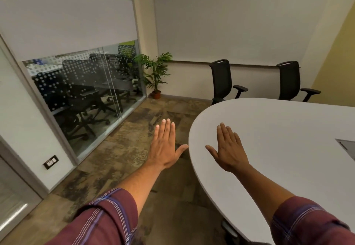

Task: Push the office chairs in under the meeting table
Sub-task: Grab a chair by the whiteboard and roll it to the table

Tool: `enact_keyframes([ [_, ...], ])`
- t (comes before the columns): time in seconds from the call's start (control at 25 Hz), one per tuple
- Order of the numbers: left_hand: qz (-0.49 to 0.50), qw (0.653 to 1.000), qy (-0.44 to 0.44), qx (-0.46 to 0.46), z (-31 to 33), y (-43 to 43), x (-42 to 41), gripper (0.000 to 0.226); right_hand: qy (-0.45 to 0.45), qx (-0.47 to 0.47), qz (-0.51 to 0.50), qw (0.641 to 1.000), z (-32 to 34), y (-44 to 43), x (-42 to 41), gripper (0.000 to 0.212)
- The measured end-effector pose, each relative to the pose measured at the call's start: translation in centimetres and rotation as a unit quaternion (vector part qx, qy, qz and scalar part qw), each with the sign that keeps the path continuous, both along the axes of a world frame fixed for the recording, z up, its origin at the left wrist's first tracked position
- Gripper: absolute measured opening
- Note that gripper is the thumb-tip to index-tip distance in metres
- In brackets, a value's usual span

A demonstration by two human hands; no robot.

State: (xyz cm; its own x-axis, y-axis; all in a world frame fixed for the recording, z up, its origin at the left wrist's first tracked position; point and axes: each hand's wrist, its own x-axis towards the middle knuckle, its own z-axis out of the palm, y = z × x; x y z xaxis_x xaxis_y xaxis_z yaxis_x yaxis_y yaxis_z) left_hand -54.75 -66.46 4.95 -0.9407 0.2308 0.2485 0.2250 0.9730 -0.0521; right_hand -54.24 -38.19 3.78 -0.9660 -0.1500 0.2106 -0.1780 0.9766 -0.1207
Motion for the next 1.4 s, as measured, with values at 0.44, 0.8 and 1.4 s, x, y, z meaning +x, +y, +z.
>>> enact_keyframes([
  [0.44, -0.002, 1.000, -0.009, 0.007, -2.2, -11.5, -12.4, 0.106, 0.023, 0.000, 0.001, 1.000, -1.8, -12.3, -13.7, 0.096],
  [0.8, -0.023, 0.999, -0.037, -0.009, -5.6, -15.0, -33.1, 0.109, 0.000, -0.037, -0.031, 0.999, -7.3, -14.8, -32.8, 0.095],
  [1.4, -0.083, 0.995, -0.043, -0.020, -7.4, -16.6, -69.3, 0.111, -0.019, -0.032, -0.078, 0.996, -8.7, -14.7, -65.6, 0.091],
])
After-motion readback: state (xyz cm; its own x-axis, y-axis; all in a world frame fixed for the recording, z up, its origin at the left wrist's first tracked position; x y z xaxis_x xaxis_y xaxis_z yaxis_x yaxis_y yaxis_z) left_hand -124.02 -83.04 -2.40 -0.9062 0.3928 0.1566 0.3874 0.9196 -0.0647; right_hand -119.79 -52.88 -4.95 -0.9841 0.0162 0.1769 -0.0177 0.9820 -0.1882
